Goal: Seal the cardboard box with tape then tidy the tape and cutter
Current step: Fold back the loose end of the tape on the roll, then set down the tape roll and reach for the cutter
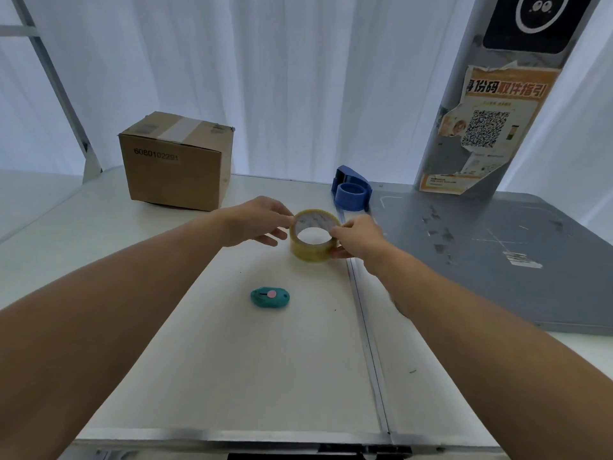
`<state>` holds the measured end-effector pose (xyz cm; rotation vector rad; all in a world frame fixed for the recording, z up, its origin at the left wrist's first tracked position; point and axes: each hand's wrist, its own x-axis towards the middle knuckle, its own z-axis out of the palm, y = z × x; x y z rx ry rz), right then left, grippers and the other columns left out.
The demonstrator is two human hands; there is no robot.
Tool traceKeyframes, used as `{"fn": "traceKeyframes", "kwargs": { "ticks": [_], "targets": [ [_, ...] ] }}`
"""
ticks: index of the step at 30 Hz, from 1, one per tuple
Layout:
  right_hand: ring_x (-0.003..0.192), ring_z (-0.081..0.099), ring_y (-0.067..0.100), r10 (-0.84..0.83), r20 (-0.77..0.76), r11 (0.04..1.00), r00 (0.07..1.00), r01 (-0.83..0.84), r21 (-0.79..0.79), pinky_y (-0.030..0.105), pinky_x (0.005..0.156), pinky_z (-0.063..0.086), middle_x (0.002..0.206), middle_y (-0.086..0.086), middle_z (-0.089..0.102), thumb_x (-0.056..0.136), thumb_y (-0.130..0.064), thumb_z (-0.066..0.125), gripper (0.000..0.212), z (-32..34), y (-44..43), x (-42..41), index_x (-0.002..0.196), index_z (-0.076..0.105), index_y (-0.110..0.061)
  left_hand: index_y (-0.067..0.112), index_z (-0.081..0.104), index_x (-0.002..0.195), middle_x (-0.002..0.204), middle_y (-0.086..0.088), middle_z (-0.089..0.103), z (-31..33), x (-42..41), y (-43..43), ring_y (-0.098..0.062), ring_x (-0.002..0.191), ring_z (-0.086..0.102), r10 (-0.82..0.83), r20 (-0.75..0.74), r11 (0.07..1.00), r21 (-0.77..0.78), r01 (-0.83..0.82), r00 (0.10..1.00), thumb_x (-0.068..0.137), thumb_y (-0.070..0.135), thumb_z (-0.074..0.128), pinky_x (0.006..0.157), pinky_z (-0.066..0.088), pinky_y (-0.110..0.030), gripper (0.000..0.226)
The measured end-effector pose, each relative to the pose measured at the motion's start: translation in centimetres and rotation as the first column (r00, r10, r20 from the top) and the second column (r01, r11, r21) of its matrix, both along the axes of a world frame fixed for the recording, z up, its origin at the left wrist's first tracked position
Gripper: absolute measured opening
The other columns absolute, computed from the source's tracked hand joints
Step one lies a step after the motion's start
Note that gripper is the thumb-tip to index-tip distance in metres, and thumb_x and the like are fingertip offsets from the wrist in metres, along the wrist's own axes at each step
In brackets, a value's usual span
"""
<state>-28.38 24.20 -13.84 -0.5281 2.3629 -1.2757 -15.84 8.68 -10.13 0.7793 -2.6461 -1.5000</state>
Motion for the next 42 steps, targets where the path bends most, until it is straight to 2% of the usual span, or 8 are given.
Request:
{"fn": "traceKeyframes", "kwargs": {
  "ticks": [11,21,25,29,32,35,39,42],
  "targets": [
    [0.099,0.069,0.030,-0.143,0.193,0.983,0.971,0.162,-0.089,0.043,0.087,0.060,0.114,0.016,0.066,0.095,-0.007,0.051,0.019,-0.4,-3.7,-4.3,0.112,0.057,-0.004,0.011,0.049,0.130,0.122,-0.012,0.060,-1.7,-5.0,-2.0,-0.025,0.111,0.062,0.100,-0.083,0.982,0.167,-0.085,0.992,0.093,0.007,0.057,0.090,0.056,-0.036,0.038],
    [0.122,0.058,0.038,0.000,0.292,0.974,0.956,0.066,-0.216,0.045,0.099,0.052,0.133,0.028,0.056,0.090,0.004,0.049,0.039,-0.1,-5.0,-6.5,0.129,0.051,0.009,0.010,0.052,0.126,0.127,-0.012,0.054,-3.0,-8.4,-4.3,-0.025,0.115,0.055,0.210,-0.125,0.969,0.157,-0.190,0.970,0.089,0.003,0.057,0.091,0.052,-0.033,0.038],
    [0.113,0.064,0.031,0.077,0.313,0.968,0.947,0.005,-0.251,0.038,0.095,0.055,0.124,0.019,0.061,0.092,0.008,0.049,0.024,0.2,-4.9,-6.4,0.111,0.056,-0.005,0.011,0.051,0.128,0.135,-0.012,0.052,-3.3,-8.5,-4.6,-0.026,0.118,0.054,0.203,-0.143,0.972,0.147,-0.182,0.969,0.089,-0.003,0.050,0.098,0.050,-0.036,0.042],
    [0.115,0.060,0.026,0.117,0.247,0.965,0.962,-0.052,-0.256,0.029,0.083,0.057,0.126,0.012,0.058,0.092,0.009,0.048,0.030,-0.2,-4.5,-6.1,0.100,0.055,-0.019,0.012,0.045,0.138,0.149,-0.011,0.041,-3.1,-7.8,-4.5,-0.025,0.121,0.050,0.116,-0.116,0.988,0.114,-0.103,0.987,0.091,-0.005,0.049,0.095,0.047,-0.037,0.050],
    [0.111,0.061,0.027,0.102,0.179,0.977,0.979,-0.065,-0.201,0.032,0.085,0.056,0.121,0.012,0.058,0.091,0.010,0.050,0.029,0.0,-3.9,-5.5,0.104,0.058,-0.015,0.013,0.052,0.131,0.142,-0.011,0.049,-2.6,-6.9,-4.5,-0.023,0.118,0.057,0.131,-0.174,0.991,0.015,-0.131,0.976,0.091,-0.003,0.052,0.094,0.052,-0.036,0.044],
    [0.093,0.069,0.021,0.202,0.074,0.977,0.977,-0.196,-0.081,0.025,0.072,0.057,0.115,0.013,0.064,0.093,0.002,0.056,0.028,1.1,-2.7,-4.5,0.119,0.059,-0.009,0.007,0.057,0.122,0.118,-0.012,0.065,-1.8,-5.5,-4.3,-0.021,0.097,0.067,0.160,-0.143,0.987,0.013,-0.160,0.977,0.093,-0.001,0.052,0.079,0.057,-0.030,0.031],
    [0.078,0.072,0.017,0.432,-0.025,0.898,0.901,-0.428,0.106,0.024,0.067,0.054,0.106,0.011,0.071,0.090,-0.008,0.066,0.018,2.5,-1.8,-2.0,0.106,0.064,-0.015,0.007,0.066,0.108,0.096,-0.008,0.068,-1.0,-3.0,-3.2,-0.016,0.075,0.062,0.097,-0.010,0.992,-0.076,-0.097,0.995,0.096,0.003,0.049,0.068,0.056,-0.026,0.022],
    [0.073,0.070,0.014,0.551,-0.058,0.815,0.833,-0.522,0.251,0.024,0.065,0.050,0.104,0.008,0.072,0.088,-0.015,0.069,0.021,2.9,-2.0,0.3,0.109,0.065,-0.015,0.009,0.068,0.106,0.094,-0.006,0.066,-0.8,-1.5,-2.4,-0.015,0.072,0.057,0.051,0.058,0.989,-0.141,-0.042,0.997,0.097,0.005,0.047,0.064,0.052,-0.023,0.024]
  ]
}}
